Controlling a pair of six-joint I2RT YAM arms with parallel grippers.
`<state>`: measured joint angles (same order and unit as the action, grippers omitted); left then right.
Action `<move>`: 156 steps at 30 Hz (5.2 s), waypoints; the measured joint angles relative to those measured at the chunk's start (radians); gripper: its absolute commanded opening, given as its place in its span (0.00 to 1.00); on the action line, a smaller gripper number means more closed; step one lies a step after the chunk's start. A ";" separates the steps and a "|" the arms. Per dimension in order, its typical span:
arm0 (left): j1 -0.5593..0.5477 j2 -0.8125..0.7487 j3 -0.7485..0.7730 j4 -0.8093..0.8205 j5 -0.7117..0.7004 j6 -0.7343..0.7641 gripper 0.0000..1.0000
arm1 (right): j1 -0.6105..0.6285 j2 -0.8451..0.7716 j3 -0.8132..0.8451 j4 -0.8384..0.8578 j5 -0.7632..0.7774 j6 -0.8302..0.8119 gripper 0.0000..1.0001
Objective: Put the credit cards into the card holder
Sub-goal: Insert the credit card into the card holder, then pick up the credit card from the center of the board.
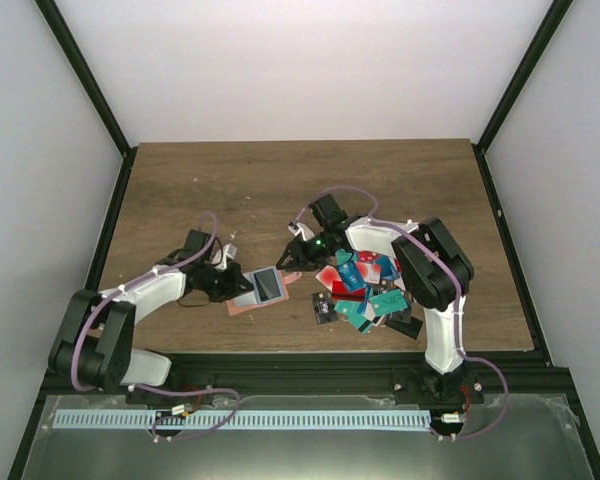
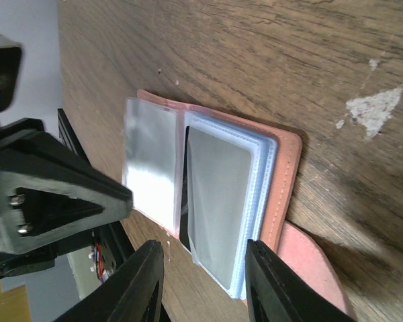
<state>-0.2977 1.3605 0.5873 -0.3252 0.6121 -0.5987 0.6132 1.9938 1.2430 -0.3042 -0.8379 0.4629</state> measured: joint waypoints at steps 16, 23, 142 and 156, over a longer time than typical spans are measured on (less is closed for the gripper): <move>-0.013 0.144 0.000 0.100 0.030 0.020 0.04 | 0.006 0.016 -0.004 0.050 -0.024 0.044 0.36; -0.018 0.182 0.006 0.123 0.038 0.024 0.04 | 0.008 0.043 -0.004 0.066 -0.026 0.051 0.36; -0.016 -0.288 0.267 -0.344 -0.237 0.002 0.12 | 0.279 0.124 0.264 -0.068 -0.098 -0.032 0.44; -0.068 -0.309 0.262 -0.419 -0.180 0.050 0.15 | 0.177 -0.297 0.026 -0.082 0.108 -0.034 0.49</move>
<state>-0.3656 1.0515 0.8494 -0.7444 0.4324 -0.5488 0.7902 1.6970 1.2690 -0.3859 -0.7300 0.4286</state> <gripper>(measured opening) 0.151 0.476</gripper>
